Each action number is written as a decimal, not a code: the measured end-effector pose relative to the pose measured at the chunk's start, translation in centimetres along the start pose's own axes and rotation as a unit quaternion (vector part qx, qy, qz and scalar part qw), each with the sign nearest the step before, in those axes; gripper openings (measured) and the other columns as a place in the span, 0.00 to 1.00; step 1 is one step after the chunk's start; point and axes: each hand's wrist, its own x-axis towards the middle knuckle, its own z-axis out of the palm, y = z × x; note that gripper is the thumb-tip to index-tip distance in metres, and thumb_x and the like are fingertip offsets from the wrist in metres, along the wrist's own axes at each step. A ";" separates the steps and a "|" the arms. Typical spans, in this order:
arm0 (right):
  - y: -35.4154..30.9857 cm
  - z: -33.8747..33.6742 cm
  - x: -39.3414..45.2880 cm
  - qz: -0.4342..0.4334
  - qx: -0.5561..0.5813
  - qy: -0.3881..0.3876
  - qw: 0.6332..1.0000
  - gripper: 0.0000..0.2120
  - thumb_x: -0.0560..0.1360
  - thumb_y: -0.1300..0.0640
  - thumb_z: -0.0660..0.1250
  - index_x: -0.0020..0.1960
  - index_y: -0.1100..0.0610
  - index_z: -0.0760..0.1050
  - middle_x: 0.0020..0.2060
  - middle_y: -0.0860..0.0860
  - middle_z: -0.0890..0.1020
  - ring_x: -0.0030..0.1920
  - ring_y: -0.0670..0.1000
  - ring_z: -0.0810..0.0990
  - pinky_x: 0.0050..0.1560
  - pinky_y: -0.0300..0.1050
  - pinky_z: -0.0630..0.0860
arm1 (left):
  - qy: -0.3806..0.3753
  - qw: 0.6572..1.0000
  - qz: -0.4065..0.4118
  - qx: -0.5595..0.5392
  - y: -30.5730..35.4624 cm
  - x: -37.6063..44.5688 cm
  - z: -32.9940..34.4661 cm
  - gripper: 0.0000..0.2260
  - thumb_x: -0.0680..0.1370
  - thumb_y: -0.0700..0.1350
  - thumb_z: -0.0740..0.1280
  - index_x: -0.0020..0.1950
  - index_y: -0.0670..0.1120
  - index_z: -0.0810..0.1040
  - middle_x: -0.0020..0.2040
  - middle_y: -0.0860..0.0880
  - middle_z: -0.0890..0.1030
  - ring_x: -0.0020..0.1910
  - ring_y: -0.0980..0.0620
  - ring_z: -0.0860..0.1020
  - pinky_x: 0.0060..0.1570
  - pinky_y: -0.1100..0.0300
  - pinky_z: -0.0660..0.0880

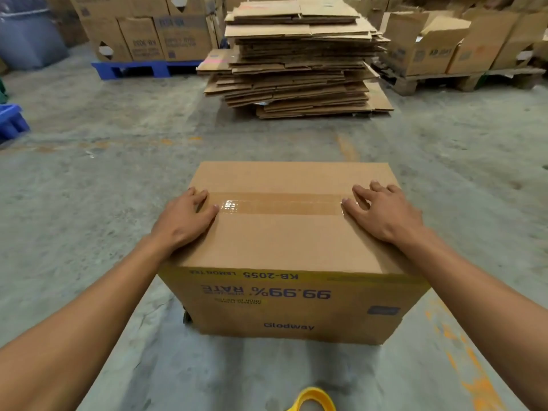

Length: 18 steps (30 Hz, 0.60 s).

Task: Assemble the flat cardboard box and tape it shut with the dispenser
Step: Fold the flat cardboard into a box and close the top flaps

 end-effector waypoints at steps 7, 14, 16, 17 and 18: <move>-0.7 -1.4 -5.5 0.010 0.003 -0.004 1.000 0.30 0.75 0.30 0.49 0.73 0.41 0.65 0.75 0.51 0.65 0.74 0.58 0.59 0.62 0.71 0.63 | 0.021 0.998 -0.014 0.064 0.5 -7.0 -1.3 0.30 0.77 0.64 0.57 0.74 0.49 0.69 0.72 0.44 0.67 0.69 0.37 0.68 0.68 0.42 0.65; -2.1 1.6 -7.5 -0.055 -0.093 -0.017 0.994 0.34 0.75 0.31 0.40 0.76 0.45 0.55 0.80 0.54 0.53 0.78 0.62 0.50 0.68 0.77 0.41 | 0.000 0.980 0.015 0.196 1.6 -9.8 1.4 0.32 0.77 0.68 0.46 0.78 0.54 0.55 0.80 0.45 0.50 0.78 0.38 0.44 0.73 0.39 0.40; -3.2 1.8 -7.1 -0.094 -0.078 -0.024 0.992 0.32 0.77 0.33 0.42 0.77 0.46 0.55 0.80 0.55 0.53 0.78 0.62 0.50 0.70 0.74 0.44 | -0.039 0.978 0.081 0.188 2.1 -9.4 1.7 0.32 0.78 0.67 0.45 0.80 0.54 0.52 0.81 0.46 0.48 0.79 0.42 0.42 0.74 0.41 0.40; -4.1 1.9 -6.8 -0.122 -0.072 -0.035 0.989 0.31 0.78 0.34 0.43 0.77 0.46 0.55 0.79 0.55 0.53 0.77 0.62 0.51 0.71 0.72 0.46 | -0.062 0.975 0.106 0.184 2.3 -9.2 1.7 0.31 0.79 0.66 0.46 0.80 0.54 0.50 0.81 0.46 0.47 0.79 0.43 0.43 0.75 0.41 0.41; -5.1 1.9 -6.8 -0.157 -0.068 -0.048 0.984 0.30 0.78 0.34 0.44 0.76 0.47 0.56 0.79 0.56 0.55 0.77 0.62 0.52 0.71 0.71 0.49 | -0.077 0.973 0.120 0.183 2.7 -9.0 1.8 0.30 0.80 0.65 0.46 0.80 0.55 0.49 0.81 0.47 0.47 0.79 0.44 0.44 0.75 0.41 0.42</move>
